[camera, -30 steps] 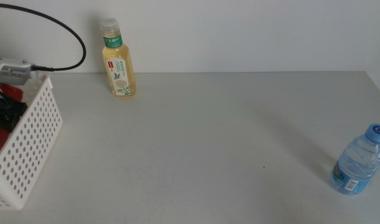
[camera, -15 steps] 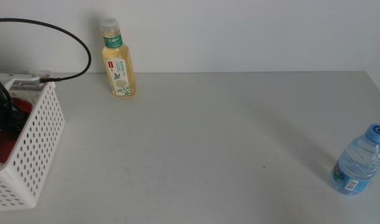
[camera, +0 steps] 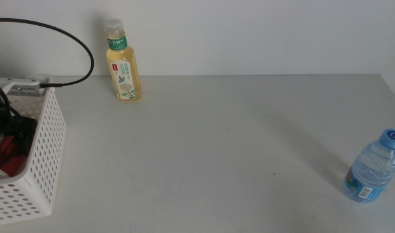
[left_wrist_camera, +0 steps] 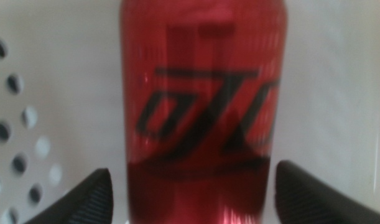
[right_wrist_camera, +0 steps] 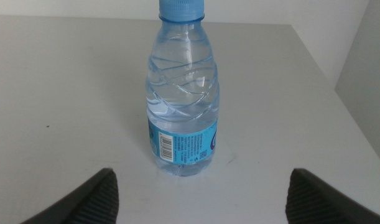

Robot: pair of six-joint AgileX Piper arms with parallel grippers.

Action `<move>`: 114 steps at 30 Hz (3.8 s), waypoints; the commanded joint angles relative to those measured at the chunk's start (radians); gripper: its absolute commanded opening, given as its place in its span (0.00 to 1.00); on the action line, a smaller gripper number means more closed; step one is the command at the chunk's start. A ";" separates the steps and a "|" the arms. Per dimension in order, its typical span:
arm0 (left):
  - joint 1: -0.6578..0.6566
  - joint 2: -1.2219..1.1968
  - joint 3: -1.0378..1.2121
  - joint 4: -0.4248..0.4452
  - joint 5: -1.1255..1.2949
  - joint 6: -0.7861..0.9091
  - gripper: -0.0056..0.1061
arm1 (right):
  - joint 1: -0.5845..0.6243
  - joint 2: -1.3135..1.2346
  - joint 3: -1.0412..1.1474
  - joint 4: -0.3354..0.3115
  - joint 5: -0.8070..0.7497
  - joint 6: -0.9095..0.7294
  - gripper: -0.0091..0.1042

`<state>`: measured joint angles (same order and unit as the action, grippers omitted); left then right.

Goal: Use arms to grab the bottles and put them into the dustbin to the left of the table.

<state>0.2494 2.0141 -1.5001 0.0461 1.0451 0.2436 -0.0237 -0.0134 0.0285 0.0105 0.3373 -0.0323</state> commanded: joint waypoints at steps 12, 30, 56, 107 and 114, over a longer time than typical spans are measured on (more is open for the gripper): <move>-0.008 -0.333 -0.029 -0.123 0.033 0.010 0.89 | -0.006 -0.021 -0.009 -0.011 -0.066 -0.005 0.91; -0.551 -0.663 0.259 -0.223 -0.560 0.005 0.61 | -0.006 -0.021 -0.009 -0.011 -0.066 -0.005 0.91; -0.607 -0.711 0.930 -0.155 -1.714 -0.292 0.45 | -0.006 -0.021 -0.009 -0.011 -0.066 -0.005 0.91; -0.512 -0.238 0.716 -0.217 -1.814 -0.167 0.89 | -0.006 -0.021 -0.009 -0.011 -0.066 -0.005 0.91; -0.467 -0.089 0.523 -0.141 -1.812 -0.176 0.89 | -0.006 -0.021 -0.009 -0.011 -0.066 -0.005 0.91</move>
<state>-0.2217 1.9444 -0.9146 -0.1060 -0.7008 0.0766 -0.0237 -0.0134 0.0285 0.0105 0.3373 -0.0323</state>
